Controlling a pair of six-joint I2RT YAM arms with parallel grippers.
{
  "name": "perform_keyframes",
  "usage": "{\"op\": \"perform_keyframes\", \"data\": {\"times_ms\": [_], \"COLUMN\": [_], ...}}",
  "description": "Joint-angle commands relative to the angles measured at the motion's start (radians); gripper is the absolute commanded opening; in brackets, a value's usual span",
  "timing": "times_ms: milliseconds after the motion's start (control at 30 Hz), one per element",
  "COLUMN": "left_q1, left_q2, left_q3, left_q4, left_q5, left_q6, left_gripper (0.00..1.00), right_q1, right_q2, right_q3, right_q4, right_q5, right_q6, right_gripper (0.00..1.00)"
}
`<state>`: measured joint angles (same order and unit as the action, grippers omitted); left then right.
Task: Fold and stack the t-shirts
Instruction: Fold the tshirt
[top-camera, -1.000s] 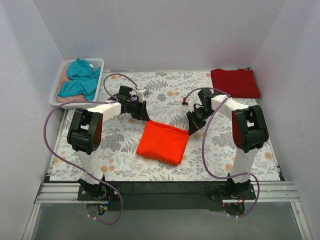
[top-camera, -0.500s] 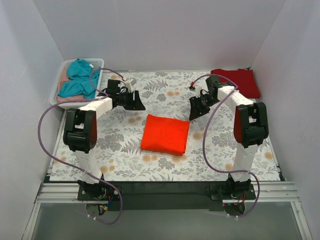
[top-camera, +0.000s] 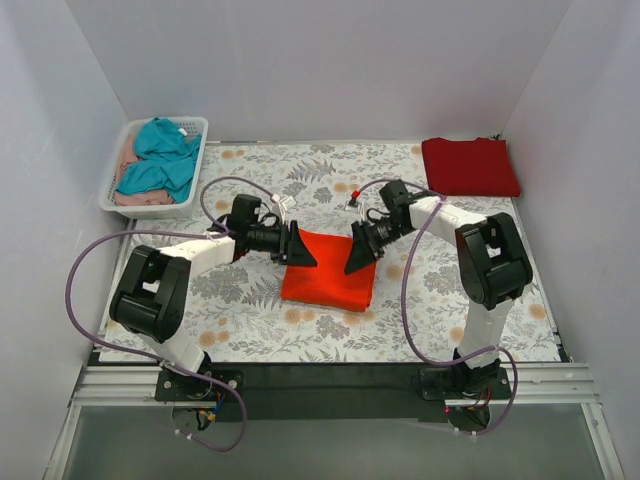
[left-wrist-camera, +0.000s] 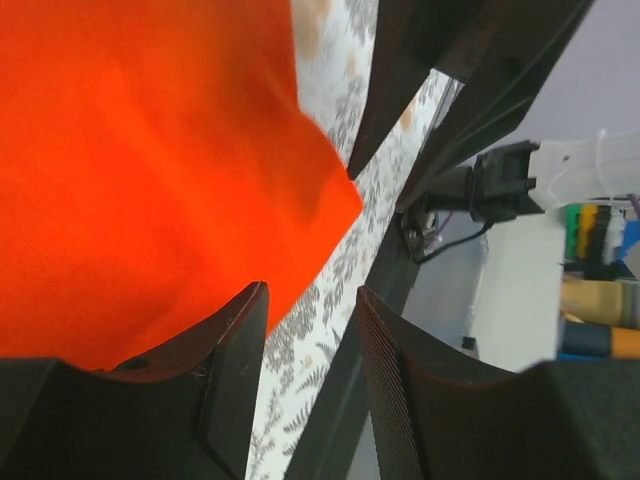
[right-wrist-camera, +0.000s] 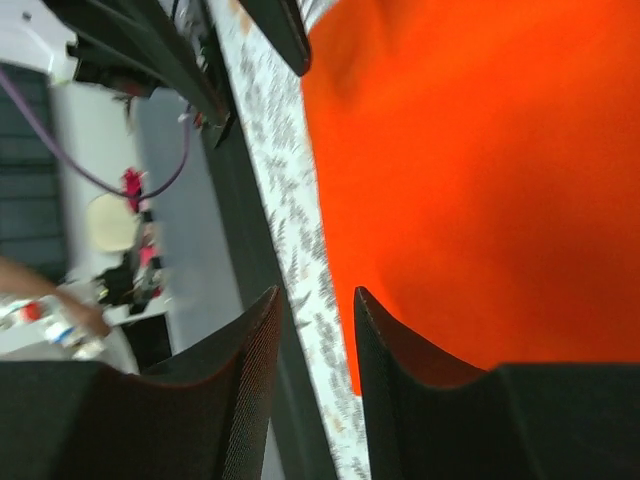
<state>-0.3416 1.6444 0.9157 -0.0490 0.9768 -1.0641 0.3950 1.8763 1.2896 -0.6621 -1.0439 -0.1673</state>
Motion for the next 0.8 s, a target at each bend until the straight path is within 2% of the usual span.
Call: {"op": "perform_keyframes", "data": {"times_ms": [0, 100, 167, 300, 400, 500, 633, 767], "left_q1": [-0.023, -0.033, -0.033, -0.017, 0.013, 0.064, 0.067, 0.036], "left_q2": [-0.021, 0.015, 0.066, 0.143, 0.17, 0.167, 0.039, -0.087], "left_q3": [-0.104, -0.158, -0.195, -0.181, -0.14, -0.118, -0.123, -0.146], "left_q4": [0.029, 0.043, 0.073, 0.08, 0.058, 0.026, 0.008, 0.043], "left_q5": [0.045, 0.028, -0.003, -0.059, -0.084, -0.076, 0.057, 0.108], "left_q6": [-0.072, -0.138, -0.146, -0.117, -0.065, -0.05, 0.006, -0.083], "left_gripper": [0.39, 0.36, 0.36, 0.35, 0.35, 0.34, 0.34, 0.35], "right_q1": [0.045, 0.103, 0.108, 0.018, -0.062, -0.096, -0.091, -0.062], "right_q2": [0.017, 0.036, 0.104, 0.272, 0.285, 0.242, 0.107, -0.029], "right_q3": [-0.094, -0.188, -0.217, -0.129, -0.061, -0.039, -0.065, -0.082], "right_q4": [0.012, 0.016, 0.038, 0.036, 0.038, 0.015, -0.013, 0.005], "right_q5": [-0.136, -0.127, -0.056, 0.074, 0.157, 0.186, 0.108, -0.004], "right_q6": [0.012, -0.021, -0.029, -0.04, -0.029, -0.032, -0.049, -0.022], "right_gripper": [0.41, 0.38, 0.36, 0.32, 0.32, 0.32, 0.33, 0.4]}}
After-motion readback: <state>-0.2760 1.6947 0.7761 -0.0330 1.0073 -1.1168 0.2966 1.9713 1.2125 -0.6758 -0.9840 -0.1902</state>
